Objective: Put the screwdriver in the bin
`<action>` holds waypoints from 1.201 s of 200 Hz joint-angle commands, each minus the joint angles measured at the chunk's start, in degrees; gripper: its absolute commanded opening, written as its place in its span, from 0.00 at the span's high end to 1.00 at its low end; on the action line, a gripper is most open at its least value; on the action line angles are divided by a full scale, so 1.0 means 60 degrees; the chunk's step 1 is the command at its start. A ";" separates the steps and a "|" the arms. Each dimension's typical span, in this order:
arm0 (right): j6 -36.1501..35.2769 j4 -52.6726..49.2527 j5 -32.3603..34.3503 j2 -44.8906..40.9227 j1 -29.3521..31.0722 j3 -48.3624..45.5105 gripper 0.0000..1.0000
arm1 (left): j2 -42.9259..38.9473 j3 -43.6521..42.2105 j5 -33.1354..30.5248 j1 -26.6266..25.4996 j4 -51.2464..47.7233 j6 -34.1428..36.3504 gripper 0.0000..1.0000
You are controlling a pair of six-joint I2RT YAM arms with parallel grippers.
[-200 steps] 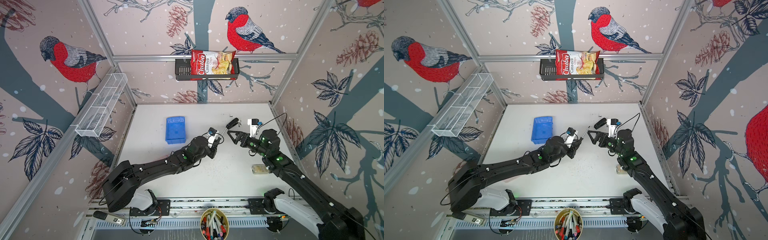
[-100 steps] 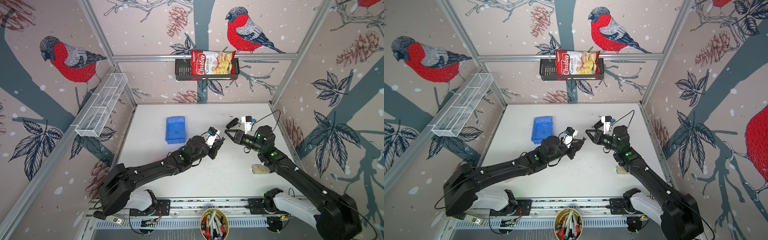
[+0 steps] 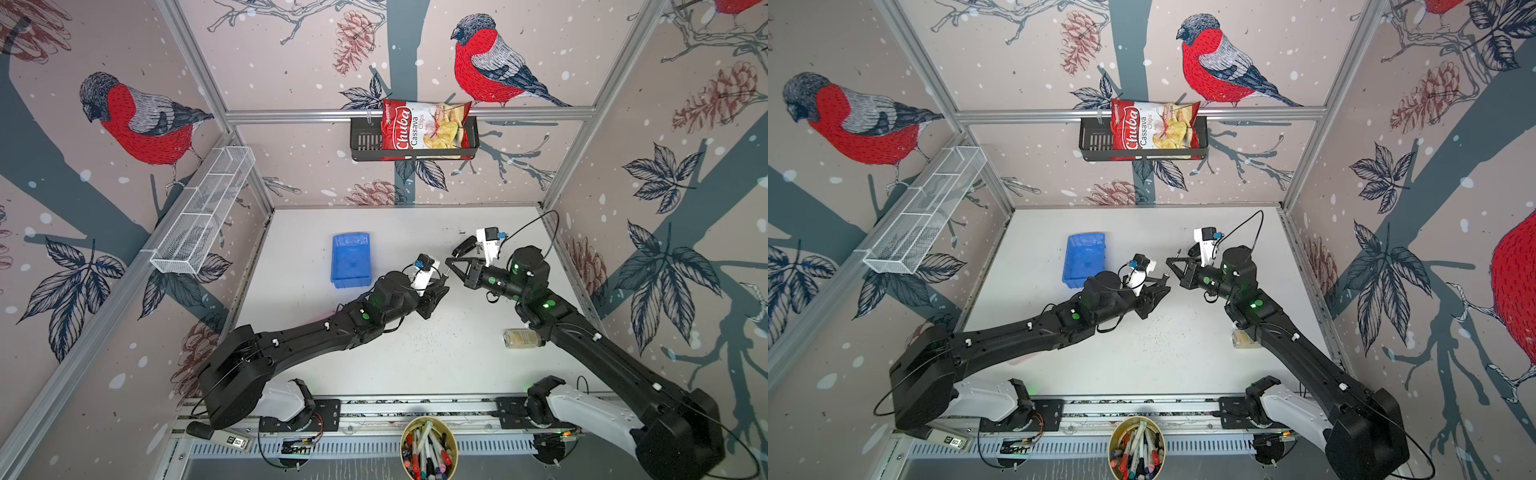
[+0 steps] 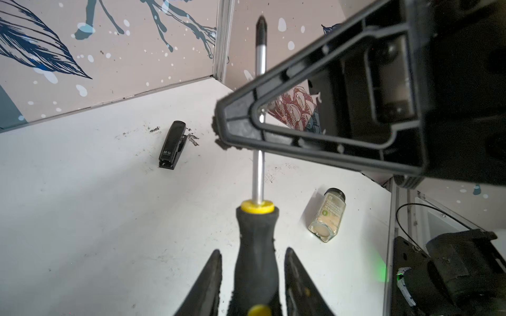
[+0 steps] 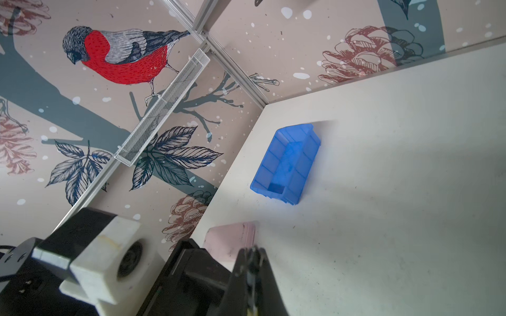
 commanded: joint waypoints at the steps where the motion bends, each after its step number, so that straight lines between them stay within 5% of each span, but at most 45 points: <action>1: -0.0933 -0.0540 0.0071 0.0071 0.0139 0.0242 1.00 | 0.0020 0.0019 0.0156 0.0071 0.0606 -0.0200 0.65; 65: -0.2017 -0.1436 0.0688 0.0138 0.0591 0.0529 1.00 | 0.0049 0.0015 0.0201 0.0148 0.0699 -0.0291 1.00; 80: -0.2099 -0.1448 0.0788 0.0151 0.0614 0.0599 0.97 | 0.0079 -0.0023 0.0200 0.0159 0.0764 -0.0340 1.00; 97: -0.2163 -0.1474 0.0898 0.0174 0.0615 0.0689 0.76 | 0.0094 -0.0071 0.0186 0.0198 0.0888 -0.0457 1.00; 117: -0.2188 -0.1443 0.0928 0.0166 0.0617 0.0739 0.66 | 0.0053 -0.0250 0.0182 0.0261 0.1116 -0.0659 1.00; 149: -0.2240 -0.1393 0.1028 0.0081 0.0616 0.0756 0.21 | -0.0193 -0.0679 -0.0423 0.0344 0.1562 -0.1172 1.00; 184: -0.2488 -0.1362 0.1345 -0.0145 0.0621 0.0685 0.08 | -0.0415 -0.0750 -0.1166 0.0565 0.1247 -0.1413 1.00; 240: -0.2625 -0.0926 0.1358 -0.0021 0.0845 0.0691 0.02 | -0.0724 -0.0675 -0.1435 0.1624 0.0117 -0.1558 1.00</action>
